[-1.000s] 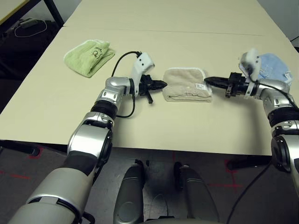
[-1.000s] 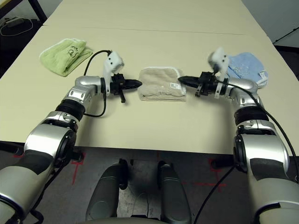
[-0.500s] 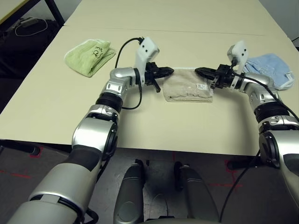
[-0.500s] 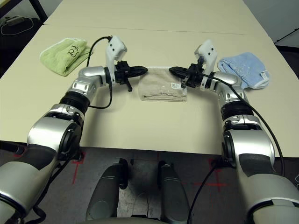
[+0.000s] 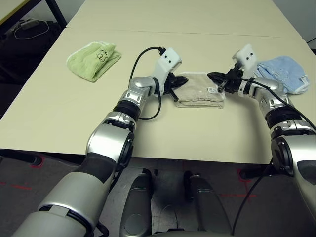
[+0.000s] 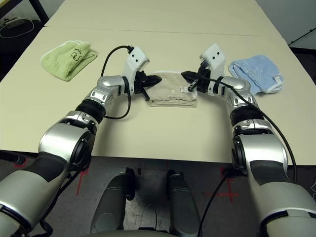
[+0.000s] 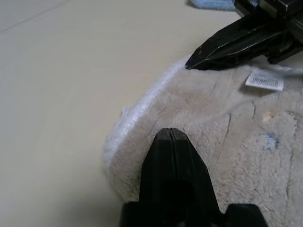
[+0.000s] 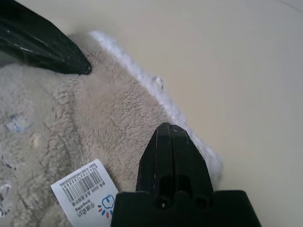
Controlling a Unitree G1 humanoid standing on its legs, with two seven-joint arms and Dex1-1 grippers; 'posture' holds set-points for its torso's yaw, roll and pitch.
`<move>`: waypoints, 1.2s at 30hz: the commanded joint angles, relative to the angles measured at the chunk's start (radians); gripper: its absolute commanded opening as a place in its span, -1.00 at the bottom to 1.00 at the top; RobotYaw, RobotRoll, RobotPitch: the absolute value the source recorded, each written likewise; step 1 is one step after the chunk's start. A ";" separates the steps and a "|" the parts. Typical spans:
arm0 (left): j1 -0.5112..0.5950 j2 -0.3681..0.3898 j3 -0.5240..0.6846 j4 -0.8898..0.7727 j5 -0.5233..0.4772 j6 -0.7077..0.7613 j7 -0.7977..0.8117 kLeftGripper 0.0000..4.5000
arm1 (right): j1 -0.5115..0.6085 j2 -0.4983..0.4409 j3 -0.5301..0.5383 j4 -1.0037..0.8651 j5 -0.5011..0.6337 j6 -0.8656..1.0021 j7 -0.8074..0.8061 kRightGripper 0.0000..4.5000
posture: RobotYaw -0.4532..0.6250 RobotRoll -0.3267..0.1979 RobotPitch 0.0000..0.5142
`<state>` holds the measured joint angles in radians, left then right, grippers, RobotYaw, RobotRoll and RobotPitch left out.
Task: Fold the towel and set it aside.
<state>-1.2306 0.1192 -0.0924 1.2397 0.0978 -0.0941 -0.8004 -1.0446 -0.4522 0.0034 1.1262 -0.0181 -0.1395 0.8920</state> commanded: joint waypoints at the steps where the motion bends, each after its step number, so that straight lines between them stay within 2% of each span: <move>1: 0.006 0.005 -0.020 0.036 0.032 0.029 0.008 -0.98 | 0.027 -0.007 0.028 0.031 -0.037 0.015 -0.025 -1.00 | -0.11 0.25 -0.21; 11: 0.010 0.021 -0.005 0.034 0.028 0.041 -0.003 -0.98 | 0.043 -0.012 0.014 0.023 -0.013 0.004 -0.009 -1.00 | -0.12 0.25 -0.20; 13: 0.003 0.022 0.005 0.032 0.019 0.038 -0.006 -0.98 | 0.040 -0.003 -0.017 0.011 0.029 -0.021 0.027 -1.00 | -0.12 0.25 -0.21; 16: -0.012 0.039 0.017 0.022 0.011 0.023 -0.040 -0.98 | 0.028 0.020 -0.132 -0.029 0.177 0.005 0.126 -1.00 | -0.11 0.25 -0.22; 26: -0.028 0.122 0.115 -0.069 -0.100 0.016 -0.198 -0.98 | 0.104 -0.019 -0.208 -0.220 0.285 0.090 0.160 -1.00 | -0.14 0.25 -0.22; 31: 0.036 0.161 0.126 -0.189 -0.149 0.055 -0.275 -0.98 | 0.189 -0.053 -0.234 -0.382 0.350 0.184 0.180 -1.00 | -0.14 0.25 -0.20; 36: 0.151 0.214 0.112 -0.358 -0.188 0.110 -0.352 -0.98 | 0.297 -0.145 -0.223 -0.499 0.379 0.210 0.268 -1.00 | -0.13 0.25 -0.19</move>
<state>-1.0956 0.3284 0.0312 0.9360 -0.0736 -0.0096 -1.1225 -0.7692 -0.5760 -0.2146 0.6646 0.3503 0.0691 1.1234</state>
